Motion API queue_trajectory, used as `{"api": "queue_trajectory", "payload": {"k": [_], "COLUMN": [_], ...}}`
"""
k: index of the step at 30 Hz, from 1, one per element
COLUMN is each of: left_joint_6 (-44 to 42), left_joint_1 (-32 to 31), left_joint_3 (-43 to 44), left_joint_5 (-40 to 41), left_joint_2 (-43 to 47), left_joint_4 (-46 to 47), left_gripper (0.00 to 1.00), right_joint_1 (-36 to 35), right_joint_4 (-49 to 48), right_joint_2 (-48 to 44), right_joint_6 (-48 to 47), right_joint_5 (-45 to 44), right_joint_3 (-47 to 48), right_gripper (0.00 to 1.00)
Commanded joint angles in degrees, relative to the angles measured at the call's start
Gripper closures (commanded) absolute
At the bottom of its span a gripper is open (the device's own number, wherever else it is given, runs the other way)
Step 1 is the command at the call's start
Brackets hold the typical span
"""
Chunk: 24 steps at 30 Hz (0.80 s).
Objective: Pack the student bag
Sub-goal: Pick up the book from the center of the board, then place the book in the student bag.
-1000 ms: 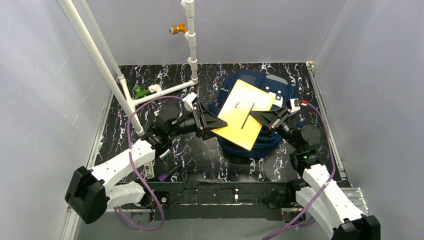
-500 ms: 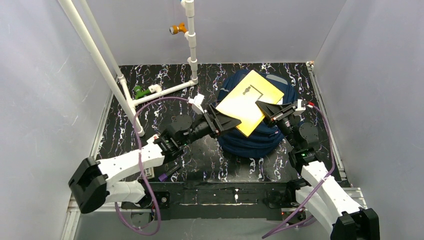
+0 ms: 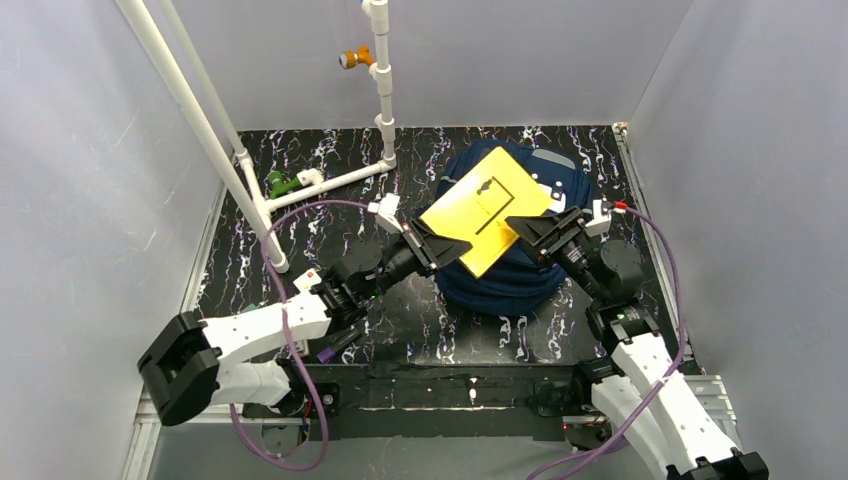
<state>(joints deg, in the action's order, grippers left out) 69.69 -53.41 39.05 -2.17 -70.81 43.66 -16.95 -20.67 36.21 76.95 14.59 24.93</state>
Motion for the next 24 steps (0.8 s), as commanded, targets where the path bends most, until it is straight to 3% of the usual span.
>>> {"api": "queue_trajectory", "payload": {"k": [1, 5, 8, 11, 13, 20, 22, 24], "left_joint_6": [-10.06, -27.52, -33.96, -37.37, -36.10, -30.59, -30.41, -30.53], "left_joint_1": [2.56, 2.66, 2.74, 2.79, 2.84, 2.91, 2.94, 2.96], "left_joint_3": [-1.71, 5.19, 12.74, 16.48, 17.90, 20.50, 20.83, 20.99], "left_joint_5": [11.24, 20.19, 33.06, 34.38, 33.79, 32.68, 32.71, 33.02], "left_joint_2": [12.15, 24.48, 28.19, 29.32, 29.73, 28.72, 28.75, 29.07], "left_joint_4": [-5.45, -29.99, -52.59, -60.24, -63.36, -70.38, -71.27, -72.15], "left_gripper": [1.00, 1.00, 1.00, 1.00, 1.00, 1.00, 1.00, 1.00], "right_joint_1": [-0.10, -0.10, -0.23, -2.36, -9.69, -51.20, -55.95, -56.58], "right_joint_4": [33.64, 54.58, 61.12, 64.34, 64.36, 74.98, 75.83, 75.07], "right_joint_2": [0.84, 5.27, 9.47, 14.56, 16.35, 36.13, 40.26, 42.01], "right_joint_6": [-28.08, -50.91, -62.08, -67.24, -67.97, -70.80, -72.26, -73.46], "right_joint_5": [1.12, -10.72, -13.19, -13.57, -20.80, -66.88, -74.74, -76.04], "right_joint_3": [11.79, 24.09, 29.61, 32.76, 34.99, 40.78, 40.92, 41.43], "right_gripper": [0.18, 0.02, 0.02, 0.02, 0.02, 0.02, 0.02, 0.02]}}
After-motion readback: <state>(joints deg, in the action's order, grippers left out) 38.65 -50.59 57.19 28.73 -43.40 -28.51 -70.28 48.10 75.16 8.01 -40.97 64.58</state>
